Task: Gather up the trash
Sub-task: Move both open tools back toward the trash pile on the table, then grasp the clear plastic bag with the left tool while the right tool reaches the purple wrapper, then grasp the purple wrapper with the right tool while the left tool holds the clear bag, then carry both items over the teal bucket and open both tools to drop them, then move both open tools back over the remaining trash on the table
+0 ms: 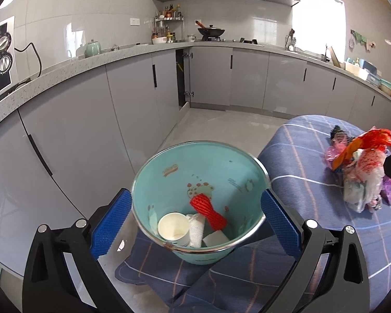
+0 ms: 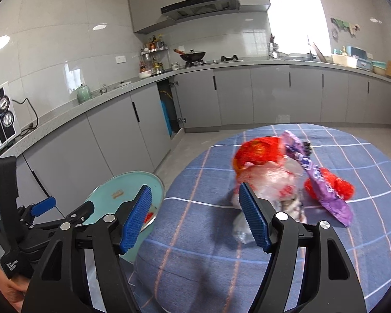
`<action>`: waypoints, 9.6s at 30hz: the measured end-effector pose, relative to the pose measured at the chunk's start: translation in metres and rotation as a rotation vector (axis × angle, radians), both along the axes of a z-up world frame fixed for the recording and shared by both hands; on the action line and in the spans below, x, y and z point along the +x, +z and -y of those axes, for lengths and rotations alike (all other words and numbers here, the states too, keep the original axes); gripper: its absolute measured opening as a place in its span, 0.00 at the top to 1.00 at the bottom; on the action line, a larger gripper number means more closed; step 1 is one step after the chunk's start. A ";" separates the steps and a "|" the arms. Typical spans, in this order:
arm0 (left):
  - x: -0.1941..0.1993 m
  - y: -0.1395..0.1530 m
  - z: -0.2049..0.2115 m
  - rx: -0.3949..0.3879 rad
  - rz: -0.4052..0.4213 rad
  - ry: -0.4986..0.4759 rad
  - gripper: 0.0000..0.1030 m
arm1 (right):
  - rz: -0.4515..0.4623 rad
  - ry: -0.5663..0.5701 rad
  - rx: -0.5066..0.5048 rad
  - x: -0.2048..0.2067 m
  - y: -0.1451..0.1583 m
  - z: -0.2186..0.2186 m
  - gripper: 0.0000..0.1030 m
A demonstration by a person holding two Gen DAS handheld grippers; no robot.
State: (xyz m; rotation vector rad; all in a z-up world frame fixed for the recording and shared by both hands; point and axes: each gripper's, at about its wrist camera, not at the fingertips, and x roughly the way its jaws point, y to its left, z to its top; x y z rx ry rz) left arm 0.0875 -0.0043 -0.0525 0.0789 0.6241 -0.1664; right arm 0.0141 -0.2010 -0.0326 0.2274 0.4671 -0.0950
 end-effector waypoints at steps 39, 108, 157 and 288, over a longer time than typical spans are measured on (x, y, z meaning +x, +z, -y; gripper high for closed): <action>-0.032 -0.001 0.144 0.026 -0.016 -0.375 0.18 | -0.138 -0.253 0.003 -0.042 -0.048 0.148 0.39; -0.044 0.034 0.066 -0.175 0.096 -0.437 0.74 | -0.336 -0.039 0.062 -0.021 -0.081 0.145 0.47; -0.033 0.031 0.001 -0.189 0.088 -0.282 0.74 | -0.464 0.113 -0.175 -0.013 -0.086 0.118 0.55; -0.011 0.008 -0.022 -0.002 0.021 0.039 0.05 | -0.033 0.028 0.061 0.007 -0.004 -0.021 0.32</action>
